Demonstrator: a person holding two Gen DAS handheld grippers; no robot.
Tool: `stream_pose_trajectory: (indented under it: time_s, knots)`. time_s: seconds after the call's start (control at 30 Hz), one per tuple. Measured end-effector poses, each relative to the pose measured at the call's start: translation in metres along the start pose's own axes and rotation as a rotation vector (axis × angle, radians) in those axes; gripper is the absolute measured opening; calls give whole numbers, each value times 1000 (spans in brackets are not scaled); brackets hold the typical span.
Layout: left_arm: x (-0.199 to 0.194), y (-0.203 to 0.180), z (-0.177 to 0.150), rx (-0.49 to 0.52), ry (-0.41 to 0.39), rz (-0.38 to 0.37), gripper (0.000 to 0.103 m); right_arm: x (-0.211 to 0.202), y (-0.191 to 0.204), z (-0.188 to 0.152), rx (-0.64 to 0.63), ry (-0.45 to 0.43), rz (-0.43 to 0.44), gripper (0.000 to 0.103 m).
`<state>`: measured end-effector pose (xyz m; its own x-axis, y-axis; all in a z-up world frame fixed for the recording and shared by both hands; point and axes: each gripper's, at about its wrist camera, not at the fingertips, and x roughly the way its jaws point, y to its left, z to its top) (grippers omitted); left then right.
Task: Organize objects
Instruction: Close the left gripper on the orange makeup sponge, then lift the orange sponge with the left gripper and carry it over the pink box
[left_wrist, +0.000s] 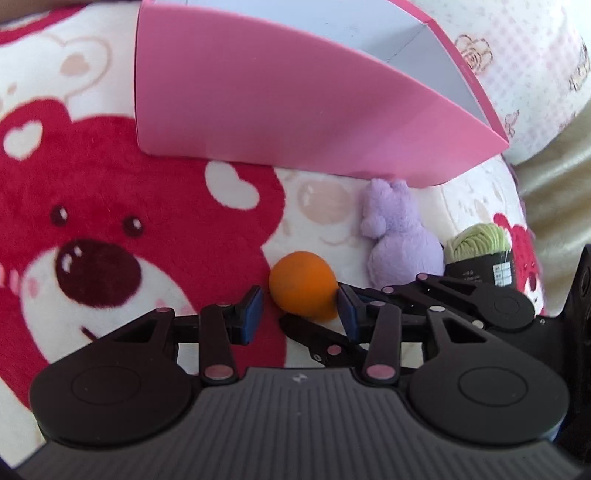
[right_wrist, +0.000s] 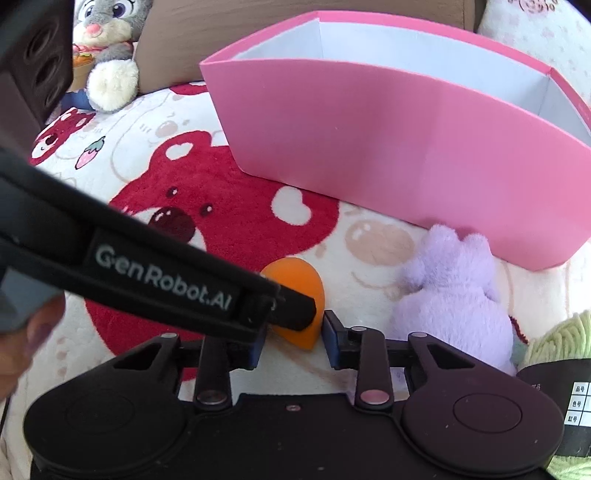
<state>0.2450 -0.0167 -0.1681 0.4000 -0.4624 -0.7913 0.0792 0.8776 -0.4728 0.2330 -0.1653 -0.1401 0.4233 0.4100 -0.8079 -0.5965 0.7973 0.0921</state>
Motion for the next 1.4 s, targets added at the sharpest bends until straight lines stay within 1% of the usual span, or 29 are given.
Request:
stream_pose_trajectory:
  time_s: [0.2, 0.33, 0.5, 0.63, 0.7, 0.83, 0.93, 1.0, 1.1, 1.13, 1.3, 1.4]
  knots:
    - [-4, -4, -2, -1, -34, -3, 36, -5, -2, 5, 5, -14, 0, 36]
    - [-8, -5, -2, -7, -37, -7, 36, -10, -3, 7, 8, -20, 6, 36]
    - [-11, -11, -3, 16, -38, 6, 36, -14, -4, 9, 24, -11, 13, 36]
    - [-21, -10, -5, 11, -46, -5, 36, -23, -3, 13, 35, -17, 23, 37]
    - [-27, -10, -6, 4, -49, -17, 36, -29, -1, 14, 38, -22, 25, 39]
    - [-40, -15, -11, 1, -63, -28, 36, -43, 3, 14, 33, -42, 19, 40]
    - [-46, -22, -14, 19, -74, -27, 36, -45, 7, 5, 42, -52, 13, 40]
    - [-51, -25, -15, 30, -82, -28, 36, -46, 20, 3, 55, -58, 12, 40]
    - [-58, -31, -17, 44, -92, -35, 36, -75, 24, -7, 52, -77, 3, 40]
    - [-62, -33, -18, 49, -95, -37, 36, -68, 26, -5, 48, -81, 1, 40]
    - [-76, -38, -17, 74, -83, -40, 36, -77, 23, -9, 63, -94, 6, 40]
    - [-85, -45, -18, 97, -75, -18, 36, -83, 25, -12, 60, -113, 25, 39]
